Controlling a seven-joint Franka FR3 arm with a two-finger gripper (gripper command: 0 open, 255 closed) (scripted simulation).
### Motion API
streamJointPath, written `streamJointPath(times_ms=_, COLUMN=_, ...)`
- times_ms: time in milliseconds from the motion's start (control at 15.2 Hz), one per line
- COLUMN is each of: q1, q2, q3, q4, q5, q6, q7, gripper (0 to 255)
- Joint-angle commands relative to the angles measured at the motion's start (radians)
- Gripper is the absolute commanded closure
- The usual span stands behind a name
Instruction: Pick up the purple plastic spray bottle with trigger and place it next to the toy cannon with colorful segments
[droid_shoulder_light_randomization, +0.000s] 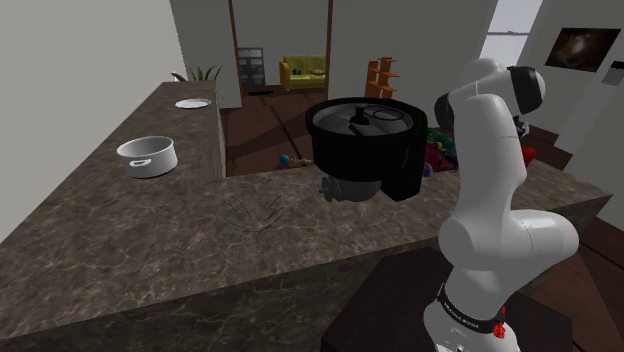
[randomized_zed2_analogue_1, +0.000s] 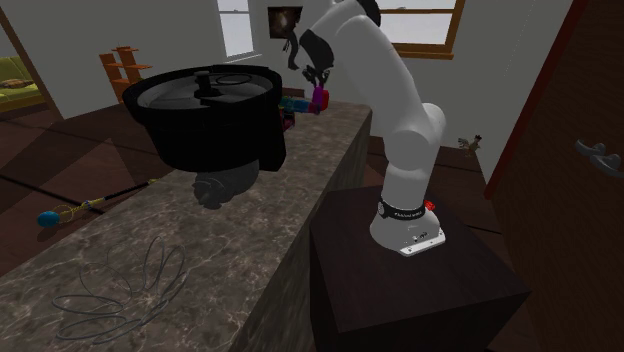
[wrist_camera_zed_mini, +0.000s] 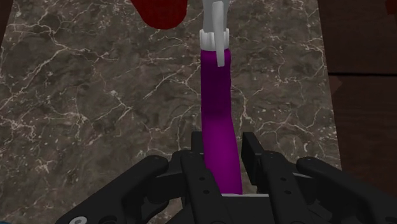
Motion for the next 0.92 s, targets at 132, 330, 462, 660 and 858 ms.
streamJointPath(times_ms=132, q1=-0.003, q2=0.021, q3=0.015, q4=-0.024, q5=0.012, q6=0.042, q7=0.003, gripper=255)
streamJointPath(times_ms=330, q1=-0.008, q2=0.038, q3=0.027, q4=-0.038, q5=0.022, q6=0.071, q7=0.004, gripper=255)
streamJointPath(times_ms=462, q1=-0.012, q2=0.050, q3=0.035, q4=-0.045, q5=0.028, q6=0.089, q7=0.005, gripper=255)
streamJointPath(times_ms=660, q1=-0.019, q2=0.069, q3=0.048, q4=-0.055, q5=0.038, q6=0.117, q7=0.006, gripper=255)
streamJointPath(times_ms=858, q1=-0.026, q2=0.089, q3=0.062, q4=-0.063, q5=0.048, q6=0.143, q7=0.007, gripper=255)
